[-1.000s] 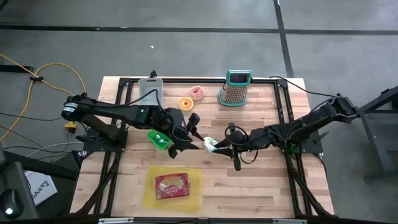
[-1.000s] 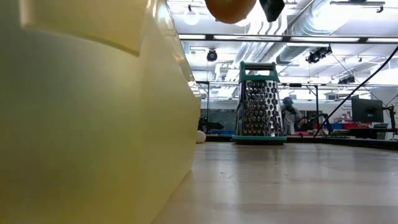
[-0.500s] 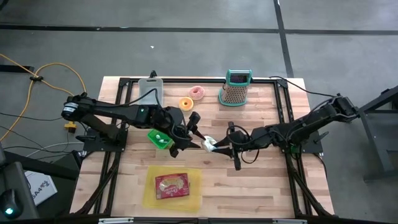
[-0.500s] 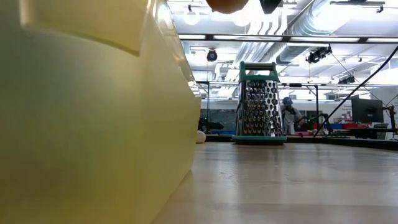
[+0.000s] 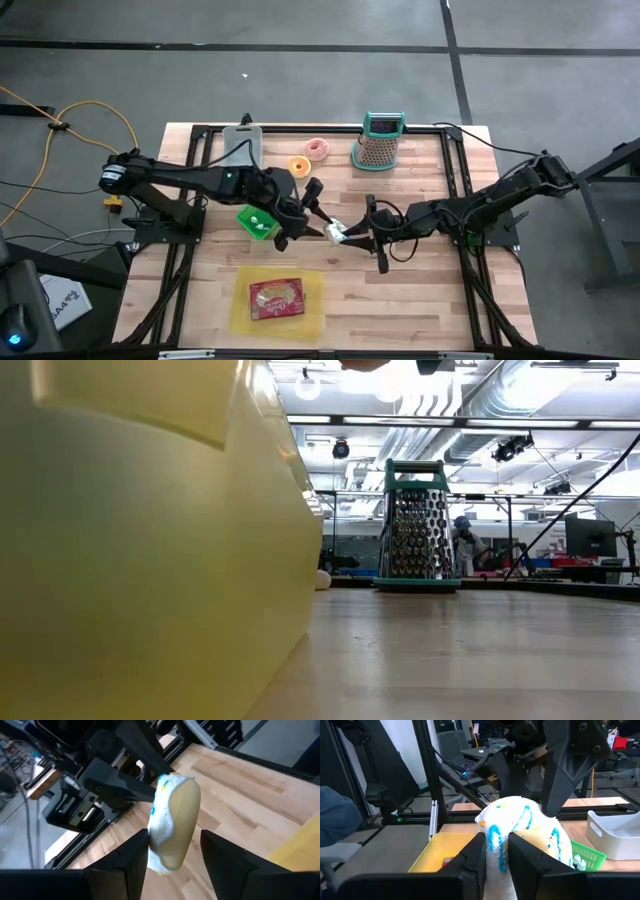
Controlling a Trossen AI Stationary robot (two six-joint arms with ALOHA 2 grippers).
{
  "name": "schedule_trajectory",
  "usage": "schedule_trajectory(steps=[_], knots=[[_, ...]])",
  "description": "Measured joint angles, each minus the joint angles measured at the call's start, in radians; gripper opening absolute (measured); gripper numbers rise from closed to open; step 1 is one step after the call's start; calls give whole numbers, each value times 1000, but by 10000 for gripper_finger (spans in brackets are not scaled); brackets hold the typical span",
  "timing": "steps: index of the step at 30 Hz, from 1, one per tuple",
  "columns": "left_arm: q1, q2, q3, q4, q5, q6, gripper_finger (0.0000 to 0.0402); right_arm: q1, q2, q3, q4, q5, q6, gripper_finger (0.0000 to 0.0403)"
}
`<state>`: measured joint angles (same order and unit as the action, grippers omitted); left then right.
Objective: Pick & Place Food Item
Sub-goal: Put the white and blue donut into the gray bin
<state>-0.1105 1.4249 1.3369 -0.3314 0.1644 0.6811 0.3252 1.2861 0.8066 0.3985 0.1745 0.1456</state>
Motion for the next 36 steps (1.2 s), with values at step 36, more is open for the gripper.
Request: schedule_trajectory(steps=[36], knots=[[10, 56, 1, 67, 66, 2, 133, 0, 0, 0, -2, -17, -16, 61]])
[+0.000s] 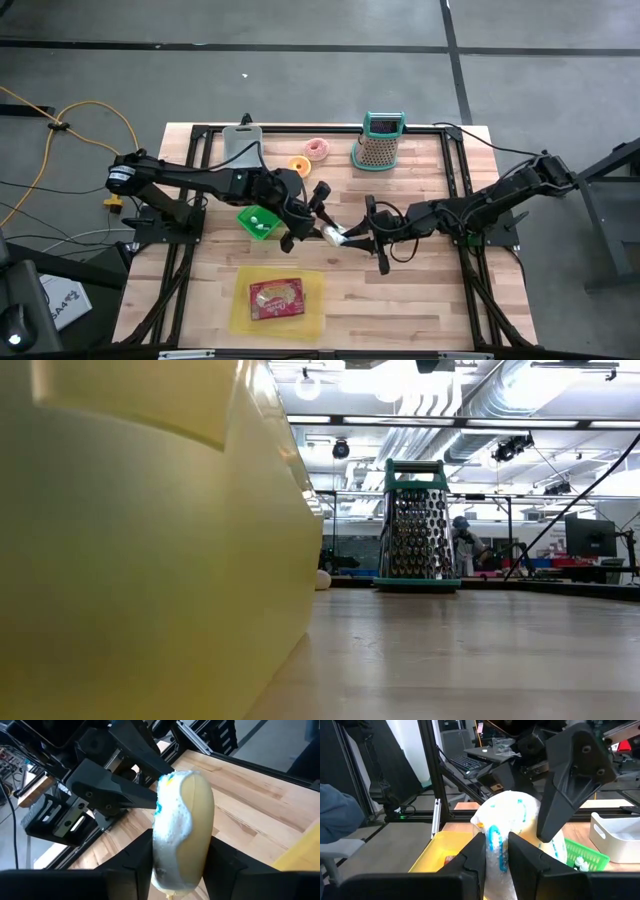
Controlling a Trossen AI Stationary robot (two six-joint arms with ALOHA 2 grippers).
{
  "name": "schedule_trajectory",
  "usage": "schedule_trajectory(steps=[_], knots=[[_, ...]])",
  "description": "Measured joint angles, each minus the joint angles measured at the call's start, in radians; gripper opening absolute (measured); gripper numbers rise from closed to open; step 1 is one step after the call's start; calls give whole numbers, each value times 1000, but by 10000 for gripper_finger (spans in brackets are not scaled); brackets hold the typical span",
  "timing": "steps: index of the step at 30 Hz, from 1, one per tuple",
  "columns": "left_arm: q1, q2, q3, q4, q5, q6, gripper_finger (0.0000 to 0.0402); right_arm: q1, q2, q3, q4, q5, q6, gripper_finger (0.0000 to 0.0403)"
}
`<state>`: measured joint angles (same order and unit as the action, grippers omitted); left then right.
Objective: Pick & Place Food Item
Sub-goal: Put the white and blue donut into the gray bin
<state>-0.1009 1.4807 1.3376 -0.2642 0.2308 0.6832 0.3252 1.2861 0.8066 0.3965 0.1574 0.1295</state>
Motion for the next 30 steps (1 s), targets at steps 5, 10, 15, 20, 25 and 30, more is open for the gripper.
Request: schedule_trajectory(steps=[5, 10, 15, 20, 25, 30], knots=[[0, 0, 0, 0, 0, -3, 111, 0, 0, 0, -2, 0, 0, 61], [0, 0, 0, -2, 0, -32, 97, 0, 0, 0, -3, 22, 13, 66], [0, 0, 0, -5, 0, -30, 96, 0, 0, 0, -3, 26, 23, 95], [0, 0, -1, -6, 0, -32, 96, 0, 0, 0, -3, 27, 23, 140], [0, -8, -1, -25, -35, -32, 96, 0, -28, 0, -8, 31, 23, 174], [20, -46, -1, -66, -65, -40, 96, 3, -105, 2, -105, 86, 11, 193]])
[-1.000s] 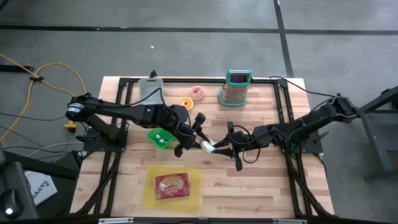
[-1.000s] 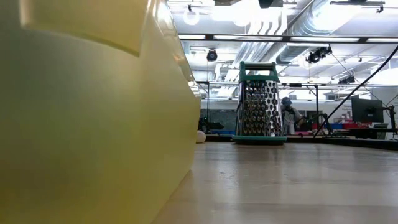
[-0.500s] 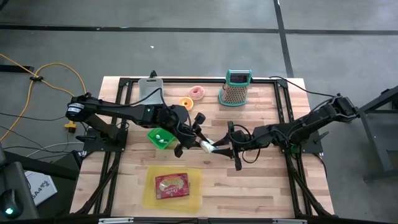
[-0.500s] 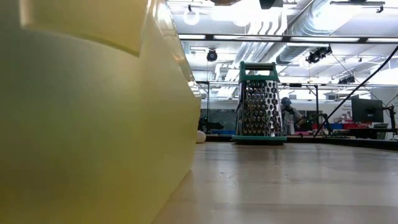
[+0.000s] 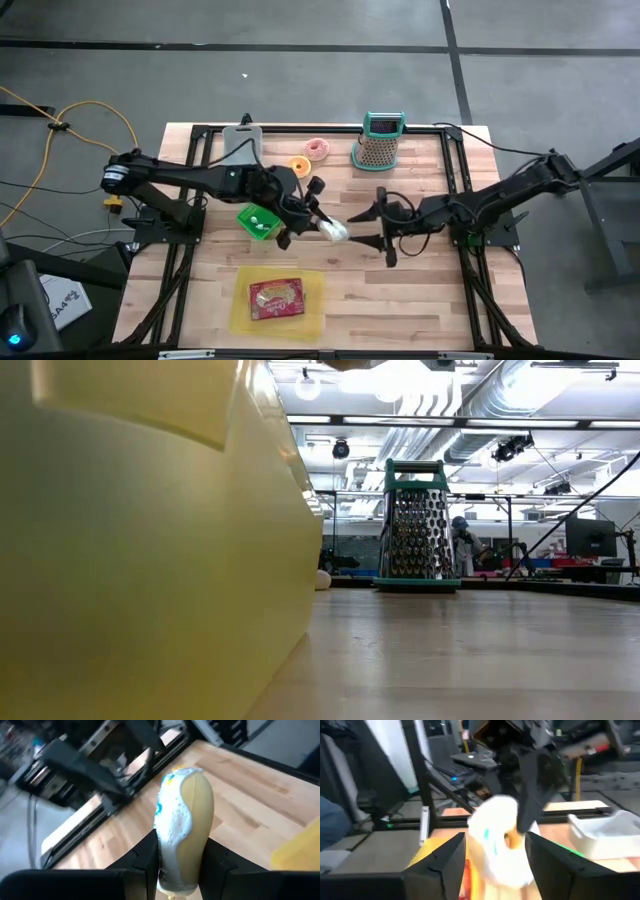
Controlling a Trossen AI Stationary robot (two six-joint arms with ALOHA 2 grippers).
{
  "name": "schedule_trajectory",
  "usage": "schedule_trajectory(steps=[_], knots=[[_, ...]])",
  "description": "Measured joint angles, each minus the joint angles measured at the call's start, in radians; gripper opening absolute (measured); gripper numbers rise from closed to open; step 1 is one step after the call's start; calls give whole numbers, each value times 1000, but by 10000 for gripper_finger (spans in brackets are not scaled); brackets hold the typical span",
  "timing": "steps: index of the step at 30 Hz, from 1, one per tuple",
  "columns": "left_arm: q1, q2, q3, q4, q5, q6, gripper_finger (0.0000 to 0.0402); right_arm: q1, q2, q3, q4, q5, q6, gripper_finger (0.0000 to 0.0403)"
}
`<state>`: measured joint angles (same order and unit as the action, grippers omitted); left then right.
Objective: Pick & Place Food Item
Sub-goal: Put the white and blue donut into the gray bin
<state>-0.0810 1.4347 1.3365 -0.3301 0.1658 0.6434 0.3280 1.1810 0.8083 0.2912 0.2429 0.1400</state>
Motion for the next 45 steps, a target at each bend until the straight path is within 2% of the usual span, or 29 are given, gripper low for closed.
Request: schedule_trajectory(steps=[3, 6, 11, 21, 31, 37, 41, 45], knots=[[40, -32, 0, -49, -28, -39, 96, 2, -49, 0, -78, 43, 0, 197], [98, -59, 0, -131, -98, -66, 96, 12, -77, 0, -128, 76, 38, 197], [215, -91, 0, -253, -201, -121, 96, 28, -80, 0, -187, 81, 82, 197], [449, -100, 0, -445, -234, -203, 96, 39, -21, -1, -234, 82, 151, 197], [627, -105, 0, -622, -377, -277, 96, 39, 50, -1, -236, 73, 155, 197], [737, -105, -30, -633, -398, -305, 96, 39, 63, -1, -236, 68, 156, 197], [784, -105, -92, -625, -410, -319, 96, 51, 63, -1, -235, 66, 170, 197], [814, -105, -177, -553, -463, -303, 96, 59, 63, -1, -237, 66, 170, 197]])
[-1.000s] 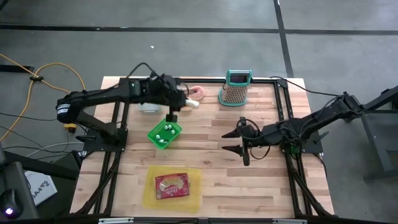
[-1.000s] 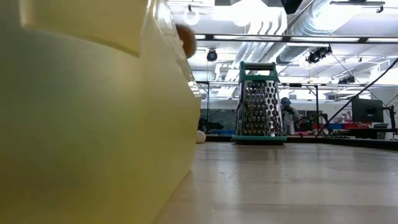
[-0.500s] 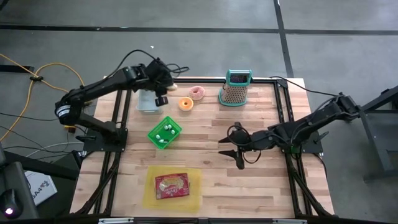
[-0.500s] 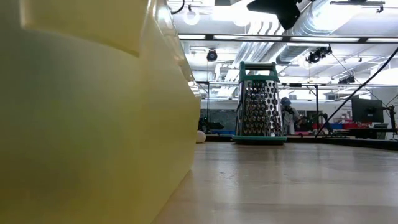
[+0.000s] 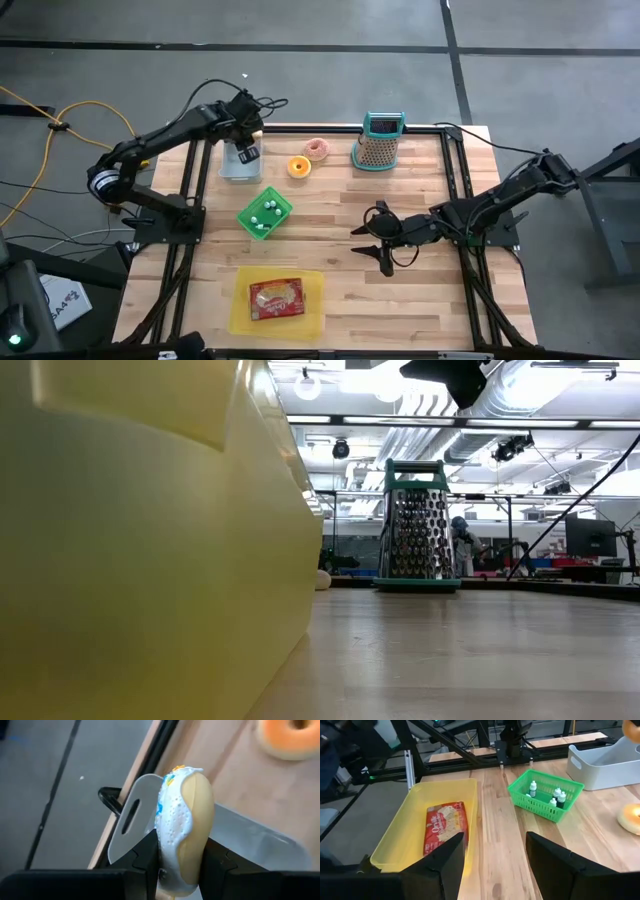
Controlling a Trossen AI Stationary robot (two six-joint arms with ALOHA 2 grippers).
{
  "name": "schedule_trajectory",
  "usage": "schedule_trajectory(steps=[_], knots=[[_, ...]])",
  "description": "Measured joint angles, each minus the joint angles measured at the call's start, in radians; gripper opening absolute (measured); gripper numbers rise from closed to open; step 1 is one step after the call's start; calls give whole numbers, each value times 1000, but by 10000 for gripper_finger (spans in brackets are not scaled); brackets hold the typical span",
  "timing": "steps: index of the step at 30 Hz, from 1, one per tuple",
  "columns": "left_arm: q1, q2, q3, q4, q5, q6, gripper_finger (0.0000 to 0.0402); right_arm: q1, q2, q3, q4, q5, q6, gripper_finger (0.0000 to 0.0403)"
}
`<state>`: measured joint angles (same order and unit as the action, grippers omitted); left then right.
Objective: Pick & Place Food Item
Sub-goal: Put the white and blue donut into the gray bin
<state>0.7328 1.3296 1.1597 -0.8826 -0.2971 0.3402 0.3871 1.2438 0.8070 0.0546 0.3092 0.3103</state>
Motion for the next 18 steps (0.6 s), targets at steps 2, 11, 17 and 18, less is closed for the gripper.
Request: schedule_trajectory(steps=[2, 11, 17, 18], knots=[[8, 1, -51, 76, -18, 19, 96, 0, 0, 0, 1, 0, 0, 197], [59, 1, -198, 288, -98, 138, 96, 0, 0, 0, 0, 3, 19, 197], [86, 1, -201, 281, -63, 150, 98, 0, 0, 0, 0, 3, 26, 197], [89, 1, -201, 281, -46, 151, 100, 0, 0, 0, 0, 3, 26, 197]])
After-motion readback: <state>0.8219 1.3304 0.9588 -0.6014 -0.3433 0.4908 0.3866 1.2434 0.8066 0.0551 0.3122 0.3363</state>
